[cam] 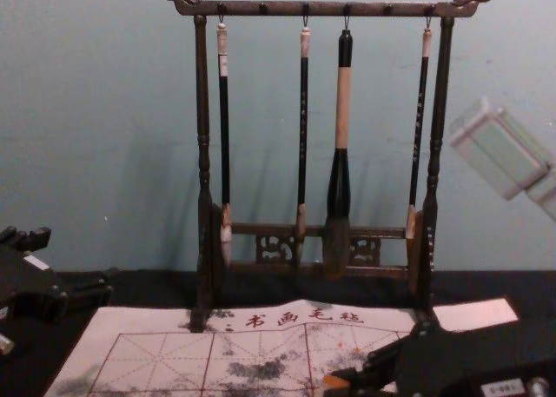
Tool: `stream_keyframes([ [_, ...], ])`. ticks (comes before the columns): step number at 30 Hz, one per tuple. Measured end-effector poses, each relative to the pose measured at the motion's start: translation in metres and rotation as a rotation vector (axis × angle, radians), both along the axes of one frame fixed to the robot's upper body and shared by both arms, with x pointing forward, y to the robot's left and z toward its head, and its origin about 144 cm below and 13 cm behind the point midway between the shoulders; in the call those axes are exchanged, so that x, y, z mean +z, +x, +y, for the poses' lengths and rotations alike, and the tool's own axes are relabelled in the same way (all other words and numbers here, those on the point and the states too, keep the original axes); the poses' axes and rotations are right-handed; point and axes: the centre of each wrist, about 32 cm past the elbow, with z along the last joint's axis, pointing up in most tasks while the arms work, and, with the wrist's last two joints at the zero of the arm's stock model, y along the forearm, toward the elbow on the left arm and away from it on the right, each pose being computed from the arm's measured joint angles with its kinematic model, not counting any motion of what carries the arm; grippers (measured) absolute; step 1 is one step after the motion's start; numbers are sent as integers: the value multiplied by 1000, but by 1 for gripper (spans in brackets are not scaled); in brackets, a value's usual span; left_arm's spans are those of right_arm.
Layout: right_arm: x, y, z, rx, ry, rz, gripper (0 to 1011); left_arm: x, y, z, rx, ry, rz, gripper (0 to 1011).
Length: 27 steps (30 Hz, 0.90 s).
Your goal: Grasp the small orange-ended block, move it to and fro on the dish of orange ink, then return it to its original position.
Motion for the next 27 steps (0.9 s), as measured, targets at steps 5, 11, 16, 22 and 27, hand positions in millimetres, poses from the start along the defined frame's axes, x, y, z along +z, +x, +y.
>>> stream_keyframes([
  [5,-2,3,4,2,-3,2,101,0,0,0,0,0,0,1001],
  [11,-5,9,7,0,-13,1,101,0,0,0,0,0,0,1001],
  [16,-6,14,8,-5,-16,-4,101,0,0,0,0,0,0,1001],
  [22,-5,20,7,-16,-22,-13,101,0,0,0,0,0,0,1001],
  [27,-3,23,6,-29,-26,-22,101,0,0,0,0,0,0,1001],
])
